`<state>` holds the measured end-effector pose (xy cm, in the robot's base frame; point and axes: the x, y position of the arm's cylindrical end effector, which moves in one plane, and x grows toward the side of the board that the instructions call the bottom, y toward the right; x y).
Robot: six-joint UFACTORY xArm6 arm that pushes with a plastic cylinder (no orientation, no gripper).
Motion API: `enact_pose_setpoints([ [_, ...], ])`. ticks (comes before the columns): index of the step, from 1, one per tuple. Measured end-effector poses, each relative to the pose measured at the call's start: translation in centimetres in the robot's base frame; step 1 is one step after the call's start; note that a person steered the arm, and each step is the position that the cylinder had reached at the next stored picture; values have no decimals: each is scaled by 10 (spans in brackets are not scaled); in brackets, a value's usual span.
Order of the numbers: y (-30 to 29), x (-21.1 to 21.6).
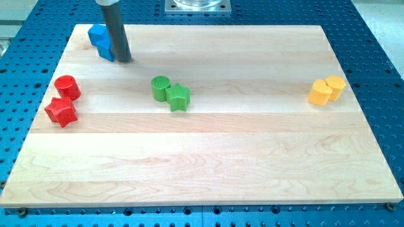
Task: Move the blue triangle below the blue cube
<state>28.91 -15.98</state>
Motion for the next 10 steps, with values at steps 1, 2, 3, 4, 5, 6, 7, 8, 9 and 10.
enact_pose_setpoints([
  [1, -8, -33],
  [2, -49, -1],
  [3, -50, 12],
  [4, -55, 28],
  [5, -56, 33],
  [6, -20, -17],
  [7, 1, -95],
  [8, -33, -86],
  [9, -69, -56],
  [10, -58, -56],
])
